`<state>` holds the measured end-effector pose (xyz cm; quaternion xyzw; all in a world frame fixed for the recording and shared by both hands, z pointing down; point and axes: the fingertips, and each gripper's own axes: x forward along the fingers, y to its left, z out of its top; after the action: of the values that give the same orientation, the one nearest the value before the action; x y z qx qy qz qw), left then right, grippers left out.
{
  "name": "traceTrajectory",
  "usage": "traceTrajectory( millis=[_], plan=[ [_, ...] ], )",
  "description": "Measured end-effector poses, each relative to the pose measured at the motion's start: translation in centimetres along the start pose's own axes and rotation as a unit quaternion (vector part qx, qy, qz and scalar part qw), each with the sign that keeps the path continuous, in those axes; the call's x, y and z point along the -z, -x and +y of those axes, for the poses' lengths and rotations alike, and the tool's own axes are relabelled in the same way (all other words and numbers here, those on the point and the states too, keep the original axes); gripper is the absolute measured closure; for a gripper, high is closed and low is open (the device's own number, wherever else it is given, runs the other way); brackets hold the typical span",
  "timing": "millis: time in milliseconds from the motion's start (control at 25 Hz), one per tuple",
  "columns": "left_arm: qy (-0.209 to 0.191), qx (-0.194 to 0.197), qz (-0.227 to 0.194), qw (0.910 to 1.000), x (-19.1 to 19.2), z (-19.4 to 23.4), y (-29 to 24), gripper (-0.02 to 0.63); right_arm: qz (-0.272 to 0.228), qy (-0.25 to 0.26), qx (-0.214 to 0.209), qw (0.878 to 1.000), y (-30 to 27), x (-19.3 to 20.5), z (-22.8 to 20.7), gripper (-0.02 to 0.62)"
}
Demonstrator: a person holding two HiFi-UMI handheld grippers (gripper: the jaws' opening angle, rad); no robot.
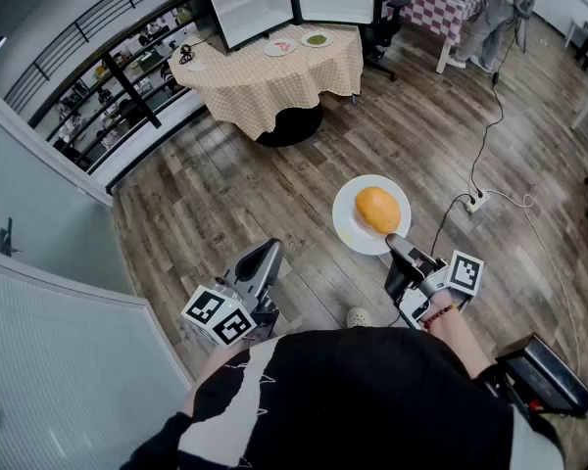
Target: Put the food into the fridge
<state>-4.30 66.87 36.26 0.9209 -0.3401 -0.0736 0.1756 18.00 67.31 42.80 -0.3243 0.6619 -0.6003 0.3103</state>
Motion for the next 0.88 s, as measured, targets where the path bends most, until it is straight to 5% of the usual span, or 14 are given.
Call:
traceTrajectory(
  millis=[680,880],
  plan=[
    [-0.016,-0.005,-0.008,0.9998,5.2,2.4,-1.6,0.594,0.010,-0.007,-0.048,0.999,0.0,-1.3,-4.9,0.571],
    [-0.012,-0.024,-0.015,0.9995,1.2,2.7,-9.0,0.594,0.041,-0.008,-0.033,0.999,-1.2,-8.6,-2.6,0.571]
  ],
)
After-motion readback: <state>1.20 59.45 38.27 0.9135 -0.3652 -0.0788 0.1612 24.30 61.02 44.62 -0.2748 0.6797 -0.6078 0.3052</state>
